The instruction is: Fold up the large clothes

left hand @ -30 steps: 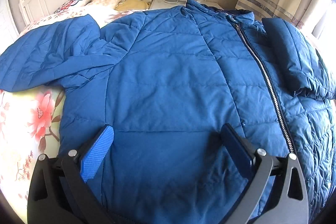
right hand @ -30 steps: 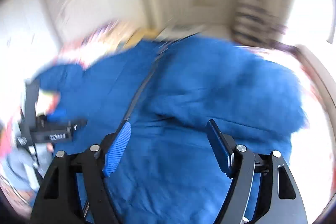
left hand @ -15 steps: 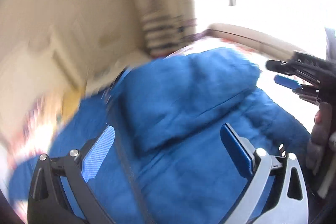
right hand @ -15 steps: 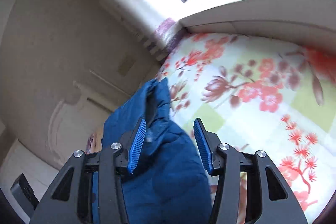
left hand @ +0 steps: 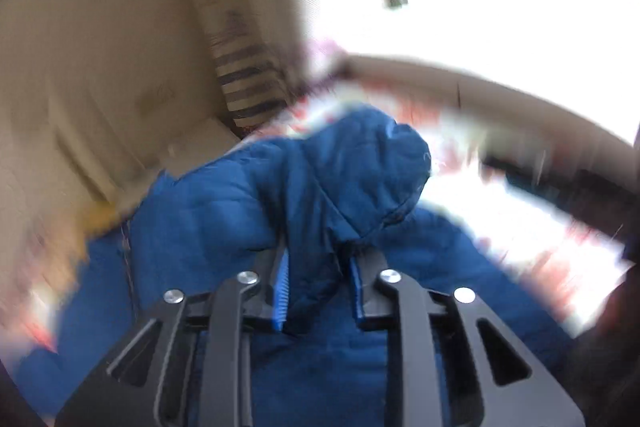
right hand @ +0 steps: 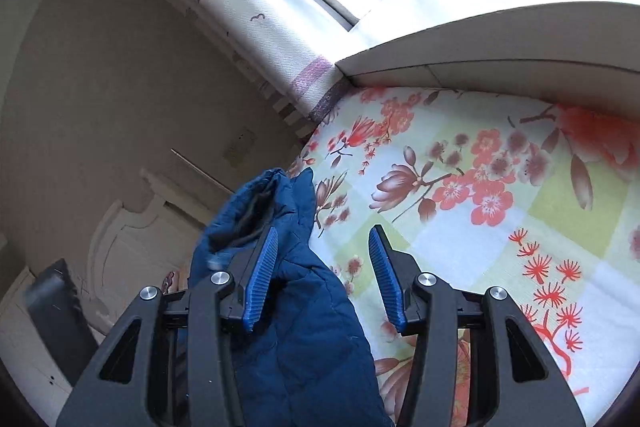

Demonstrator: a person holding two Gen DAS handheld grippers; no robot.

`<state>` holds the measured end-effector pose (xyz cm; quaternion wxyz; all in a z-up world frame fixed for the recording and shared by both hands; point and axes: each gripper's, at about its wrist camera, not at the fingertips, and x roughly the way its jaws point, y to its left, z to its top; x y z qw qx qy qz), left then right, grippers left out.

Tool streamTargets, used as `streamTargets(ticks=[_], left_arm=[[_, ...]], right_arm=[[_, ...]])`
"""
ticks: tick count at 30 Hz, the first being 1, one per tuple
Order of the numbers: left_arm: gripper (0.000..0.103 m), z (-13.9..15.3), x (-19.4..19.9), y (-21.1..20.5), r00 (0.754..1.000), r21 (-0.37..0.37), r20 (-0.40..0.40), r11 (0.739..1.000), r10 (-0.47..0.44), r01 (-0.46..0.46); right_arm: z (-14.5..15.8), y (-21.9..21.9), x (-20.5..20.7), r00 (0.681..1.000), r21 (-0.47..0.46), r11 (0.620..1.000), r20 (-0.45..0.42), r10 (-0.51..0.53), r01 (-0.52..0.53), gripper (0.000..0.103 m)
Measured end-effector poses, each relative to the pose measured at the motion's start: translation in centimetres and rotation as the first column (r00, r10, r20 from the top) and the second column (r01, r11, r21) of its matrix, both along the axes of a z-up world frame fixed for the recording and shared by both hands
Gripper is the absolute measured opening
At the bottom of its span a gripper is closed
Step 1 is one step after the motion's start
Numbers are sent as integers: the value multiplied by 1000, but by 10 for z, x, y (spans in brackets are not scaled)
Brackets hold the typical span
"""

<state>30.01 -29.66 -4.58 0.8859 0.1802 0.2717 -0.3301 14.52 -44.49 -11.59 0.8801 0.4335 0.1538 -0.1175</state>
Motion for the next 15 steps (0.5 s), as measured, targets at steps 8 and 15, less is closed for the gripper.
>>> streamTargets(ticks=[8,15], left_arm=[[33,6,80,267,825,-658,-562,573,57,-488],[70,-74,87,361,626,-494,-760,473,172,-729]], right_arm=[[-2,5,10,999,-37,999,-29,36,-37,49],[0,9,14,998,-74,996,-50,42,-46,49]])
